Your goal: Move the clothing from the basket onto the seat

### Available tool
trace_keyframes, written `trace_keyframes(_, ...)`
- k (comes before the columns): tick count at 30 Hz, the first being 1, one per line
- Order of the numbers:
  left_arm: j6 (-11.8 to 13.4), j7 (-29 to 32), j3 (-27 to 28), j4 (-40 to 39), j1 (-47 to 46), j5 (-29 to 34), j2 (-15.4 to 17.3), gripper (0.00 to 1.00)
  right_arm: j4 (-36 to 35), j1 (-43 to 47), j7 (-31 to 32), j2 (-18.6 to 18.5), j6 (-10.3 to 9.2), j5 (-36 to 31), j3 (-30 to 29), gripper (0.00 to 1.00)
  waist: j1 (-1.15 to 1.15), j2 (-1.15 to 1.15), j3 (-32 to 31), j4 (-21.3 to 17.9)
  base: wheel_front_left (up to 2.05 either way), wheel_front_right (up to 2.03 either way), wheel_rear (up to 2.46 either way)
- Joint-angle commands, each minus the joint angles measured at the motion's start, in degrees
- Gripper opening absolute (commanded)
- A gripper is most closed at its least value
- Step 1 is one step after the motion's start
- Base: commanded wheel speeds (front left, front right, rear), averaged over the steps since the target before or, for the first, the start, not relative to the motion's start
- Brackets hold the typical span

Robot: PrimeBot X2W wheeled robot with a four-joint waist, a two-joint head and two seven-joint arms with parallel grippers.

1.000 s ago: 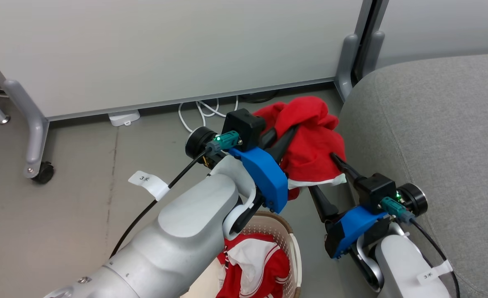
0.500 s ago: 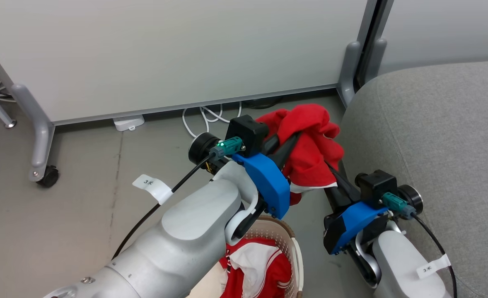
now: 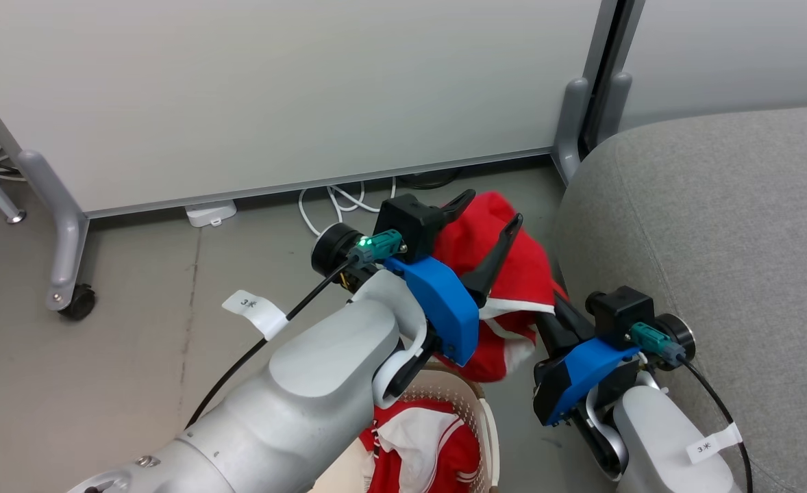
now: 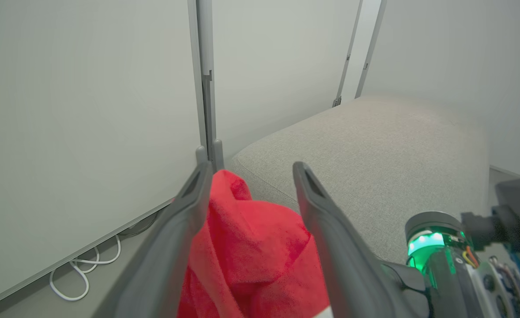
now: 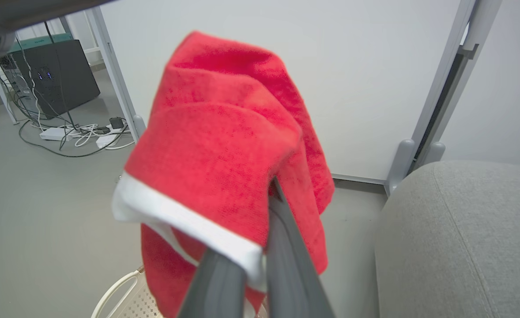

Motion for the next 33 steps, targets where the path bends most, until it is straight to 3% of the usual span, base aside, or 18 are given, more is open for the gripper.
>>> trace_keyframes(1,0.2,-0.3,-0.4,0.3,-1.0,-0.5,0.1,1.0,0.3,-1.0,-0.5,-0.2,0.03,0.2,0.0,0.0,0.0,0.0,0.0,0.0,0.0,0.0,0.0)
trace_keyframes(10,0.5,-0.8,-1.0,1.0,-1.3,-1.3,0.1,1.0,0.8,-1.3,-0.8,-0.2,0.03,0.3,-0.1,0.0,0.0,0.0,0.1,0.0,0.0,0.0,0.0)
trace_keyframes(19,0.8,-1.7,2.2,1.3,1.7,-0.4,0.8,1.0,-0.1,-0.8,-1.0,-0.2,0.03,0.1,-1.6,0.0,0.0,0.0,0.6,-0.3,0.0,0.0,0.0)
trace_keyframes(33,0.6,-1.7,23.3,-15.3,19.0,17.5,6.3,1.0,-5.9,2.1,0.6,-0.2,0.03,-0.2,-4.9,0.0,0.0,0.0,2.5,-2.1,0.0,0.0,0.0)
